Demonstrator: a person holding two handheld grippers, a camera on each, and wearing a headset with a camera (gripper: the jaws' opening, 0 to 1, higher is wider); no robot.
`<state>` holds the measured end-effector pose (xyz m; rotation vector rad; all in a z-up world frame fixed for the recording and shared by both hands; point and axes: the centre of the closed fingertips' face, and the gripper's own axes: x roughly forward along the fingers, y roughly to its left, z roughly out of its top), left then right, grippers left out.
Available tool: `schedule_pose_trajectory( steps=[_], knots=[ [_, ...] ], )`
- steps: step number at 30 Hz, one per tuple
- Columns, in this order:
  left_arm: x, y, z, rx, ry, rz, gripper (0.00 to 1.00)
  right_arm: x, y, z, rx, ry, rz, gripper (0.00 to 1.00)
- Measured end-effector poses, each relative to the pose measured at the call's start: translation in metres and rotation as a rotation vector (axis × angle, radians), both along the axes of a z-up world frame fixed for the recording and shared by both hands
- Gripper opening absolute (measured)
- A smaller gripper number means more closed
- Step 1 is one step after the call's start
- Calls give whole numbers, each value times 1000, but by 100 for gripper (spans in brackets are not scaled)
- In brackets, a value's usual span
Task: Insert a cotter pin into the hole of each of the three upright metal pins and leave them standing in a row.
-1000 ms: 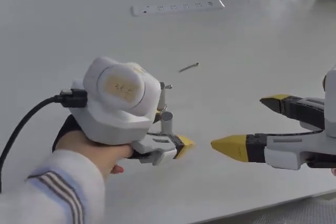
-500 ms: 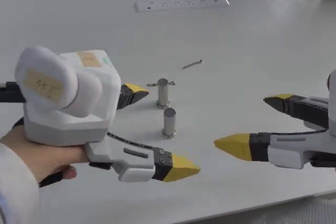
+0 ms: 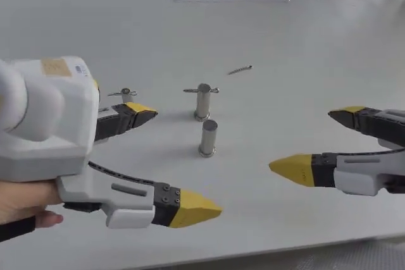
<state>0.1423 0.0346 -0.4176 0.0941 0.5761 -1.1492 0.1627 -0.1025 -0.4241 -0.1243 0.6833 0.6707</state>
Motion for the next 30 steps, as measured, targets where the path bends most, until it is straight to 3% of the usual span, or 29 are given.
schedule_pose_trajectory(
  steps=[3,11,16,19,23,25,27,30],
  knots=[
    [0,4,-2,1,8,26,99,6,-4,-1,-28,-3,24,88],
    [-7,10,-9,37,9,56,99,30,-13,15,-142,-41,123,83],
    [-6,7,-8,6,21,89,99,46,-11,26,-206,-89,232,75],
    [-3,6,-6,0,18,110,96,58,-15,23,-252,-56,279,71],
    [-5,4,-12,26,8,106,96,67,-16,21,-322,-52,350,68],
    [-7,4,-18,47,16,103,97,75,-18,17,-367,-46,393,67],
    [-10,0,-20,34,39,103,99,83,-17,10,-402,-39,455,66],
    [-15,-6,-20,44,38,77,99,93,-18,1,-463,-23,523,65]
  ],
)
